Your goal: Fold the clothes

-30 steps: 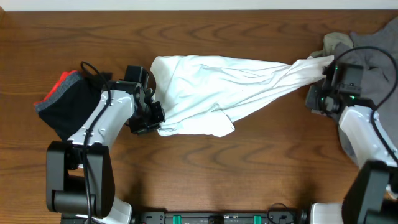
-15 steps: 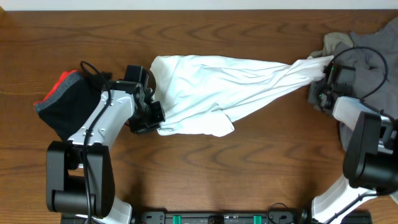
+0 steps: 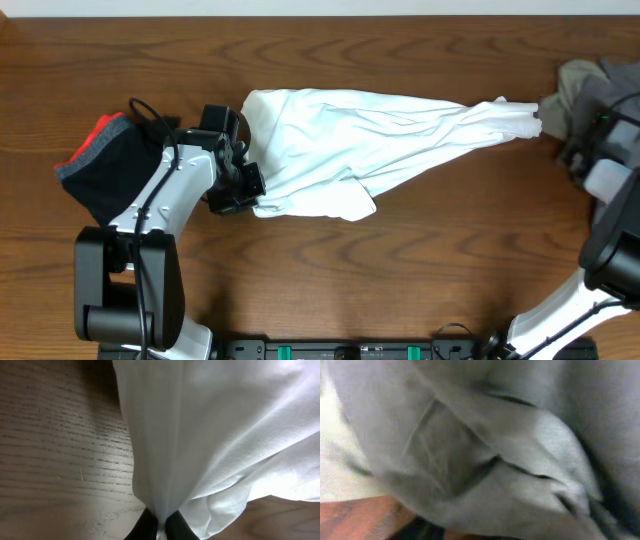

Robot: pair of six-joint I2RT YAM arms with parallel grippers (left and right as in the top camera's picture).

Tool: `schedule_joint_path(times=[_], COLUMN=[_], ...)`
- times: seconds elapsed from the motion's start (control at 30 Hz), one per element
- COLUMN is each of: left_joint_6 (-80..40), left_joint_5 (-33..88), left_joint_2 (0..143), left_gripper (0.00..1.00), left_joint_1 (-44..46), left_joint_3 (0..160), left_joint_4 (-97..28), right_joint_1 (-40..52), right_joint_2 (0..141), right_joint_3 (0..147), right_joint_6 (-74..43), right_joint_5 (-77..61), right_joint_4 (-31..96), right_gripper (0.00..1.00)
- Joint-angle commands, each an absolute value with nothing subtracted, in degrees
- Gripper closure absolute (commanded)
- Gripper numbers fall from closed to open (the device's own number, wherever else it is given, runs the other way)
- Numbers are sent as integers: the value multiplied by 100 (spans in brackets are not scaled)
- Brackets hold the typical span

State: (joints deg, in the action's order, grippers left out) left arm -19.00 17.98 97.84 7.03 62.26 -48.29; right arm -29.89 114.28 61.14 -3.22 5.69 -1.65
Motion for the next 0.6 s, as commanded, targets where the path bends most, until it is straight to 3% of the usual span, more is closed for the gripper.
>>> schedule_joint_path(times=[0.0,0.2,0.33,0.4,0.43,0.5,0.57], left_joint_6=[-1802,-1802,-1802,-1791,-1717,-1601,-1498], left_joint_5=[1728,1728,1728,1728,1728,1726,1726], left_joint_2=[9804,9804,9804,9804,9804,9802,9784], left_gripper=[93,92,92,83,68,47,40], left_joint_1=[694,694,694,692,692,692,692], left_joint_3=[6204,6204,6204,6204,6204,6217,6281], left_joint_4=[-4834,-4838,-4836,-4829,-4812,-4790,-4794], right_joint_1=[-3052,-2716,-2359,-2165,-2080,-1933,-1811], right_joint_2=[11539,11539,11537,11537,11537,11535,11526], right_joint_3=[6233,6233,6233,6233,6233,6233,6233], right_joint_6=[-333,-331,-333,-279,-244,-207,-204], right_joint_5=[-412,-2209,-2449,-2447,-2447,-2440,-2418], right_joint_4=[-99,231,714,1011,1131,1332,1546], right_gripper=[51,44,43,40,38,36,32])
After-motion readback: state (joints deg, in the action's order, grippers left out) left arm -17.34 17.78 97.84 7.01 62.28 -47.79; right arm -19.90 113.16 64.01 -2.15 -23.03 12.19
